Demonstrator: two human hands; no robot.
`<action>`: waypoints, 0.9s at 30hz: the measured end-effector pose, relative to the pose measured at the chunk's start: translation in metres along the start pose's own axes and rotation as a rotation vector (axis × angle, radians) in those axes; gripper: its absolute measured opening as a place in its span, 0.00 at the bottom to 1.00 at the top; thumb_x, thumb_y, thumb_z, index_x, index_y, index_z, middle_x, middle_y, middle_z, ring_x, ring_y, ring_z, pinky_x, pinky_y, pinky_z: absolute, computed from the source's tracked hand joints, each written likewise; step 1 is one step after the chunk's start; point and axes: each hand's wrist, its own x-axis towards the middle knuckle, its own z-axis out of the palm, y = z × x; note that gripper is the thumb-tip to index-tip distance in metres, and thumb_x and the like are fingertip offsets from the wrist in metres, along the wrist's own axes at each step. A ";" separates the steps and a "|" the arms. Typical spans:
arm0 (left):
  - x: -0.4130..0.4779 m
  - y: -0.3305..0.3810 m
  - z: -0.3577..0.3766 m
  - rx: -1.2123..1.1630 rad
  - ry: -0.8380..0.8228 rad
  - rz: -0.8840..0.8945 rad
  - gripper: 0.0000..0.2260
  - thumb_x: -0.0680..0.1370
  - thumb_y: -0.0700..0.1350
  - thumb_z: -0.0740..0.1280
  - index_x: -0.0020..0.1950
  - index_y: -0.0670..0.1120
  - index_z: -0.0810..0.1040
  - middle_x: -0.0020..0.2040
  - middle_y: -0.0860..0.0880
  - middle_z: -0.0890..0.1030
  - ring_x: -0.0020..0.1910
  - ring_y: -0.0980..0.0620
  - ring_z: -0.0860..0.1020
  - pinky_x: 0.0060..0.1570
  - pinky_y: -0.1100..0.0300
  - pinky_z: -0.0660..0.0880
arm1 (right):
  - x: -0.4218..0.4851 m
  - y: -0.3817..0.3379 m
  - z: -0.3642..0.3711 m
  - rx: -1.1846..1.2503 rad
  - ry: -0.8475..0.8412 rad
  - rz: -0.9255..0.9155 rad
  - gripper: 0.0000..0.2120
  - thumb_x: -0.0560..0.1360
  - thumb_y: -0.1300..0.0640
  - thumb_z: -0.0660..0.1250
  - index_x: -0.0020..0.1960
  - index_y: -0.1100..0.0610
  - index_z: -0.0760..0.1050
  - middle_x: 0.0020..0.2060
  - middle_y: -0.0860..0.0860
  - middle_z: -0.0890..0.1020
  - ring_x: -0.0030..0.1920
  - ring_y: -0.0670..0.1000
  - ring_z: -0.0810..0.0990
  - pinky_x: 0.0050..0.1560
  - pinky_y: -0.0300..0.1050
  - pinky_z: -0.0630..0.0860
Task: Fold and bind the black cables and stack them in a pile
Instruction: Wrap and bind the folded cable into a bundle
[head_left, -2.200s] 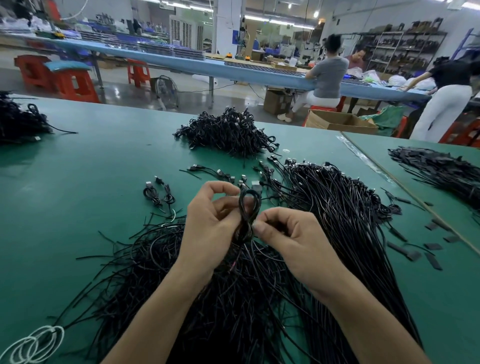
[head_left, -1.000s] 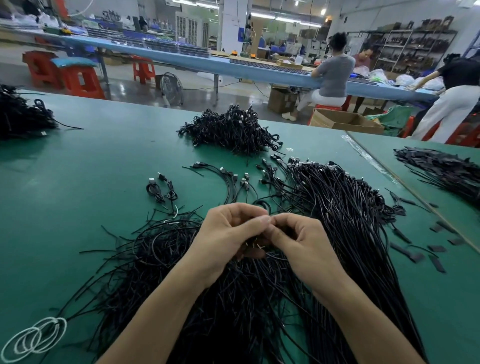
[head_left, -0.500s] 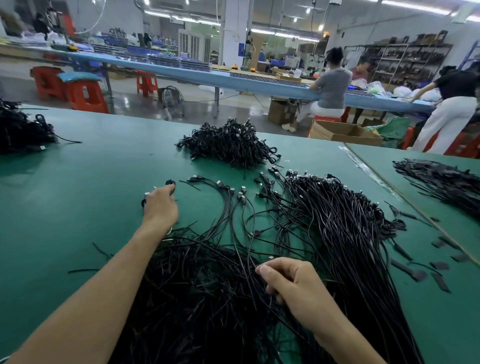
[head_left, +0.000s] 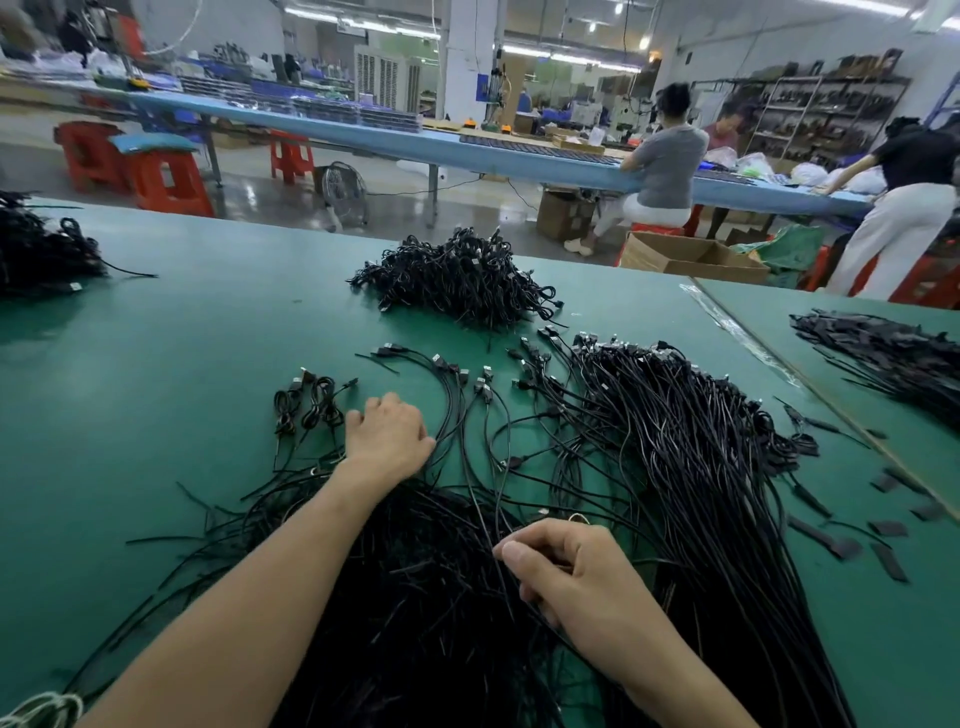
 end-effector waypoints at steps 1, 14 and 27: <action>0.000 0.001 0.003 0.013 -0.054 -0.024 0.13 0.80 0.56 0.64 0.59 0.52 0.81 0.62 0.46 0.74 0.66 0.45 0.69 0.64 0.45 0.64 | -0.001 0.000 -0.001 -0.004 0.003 0.000 0.07 0.79 0.49 0.68 0.46 0.49 0.83 0.32 0.45 0.82 0.30 0.39 0.76 0.34 0.33 0.70; -0.098 0.024 -0.049 -0.561 0.435 0.474 0.05 0.80 0.51 0.62 0.49 0.53 0.76 0.47 0.61 0.75 0.46 0.60 0.74 0.50 0.61 0.72 | 0.020 -0.023 -0.001 0.242 0.080 0.037 0.11 0.80 0.46 0.64 0.54 0.52 0.80 0.45 0.54 0.82 0.38 0.46 0.81 0.34 0.39 0.76; -0.133 0.022 -0.082 -0.673 0.387 0.537 0.11 0.72 0.56 0.67 0.52 0.56 0.73 0.49 0.62 0.75 0.50 0.63 0.74 0.47 0.69 0.71 | 0.022 -0.046 -0.009 0.139 0.155 -0.149 0.19 0.85 0.48 0.53 0.47 0.56 0.77 0.26 0.49 0.79 0.34 0.51 0.83 0.45 0.51 0.77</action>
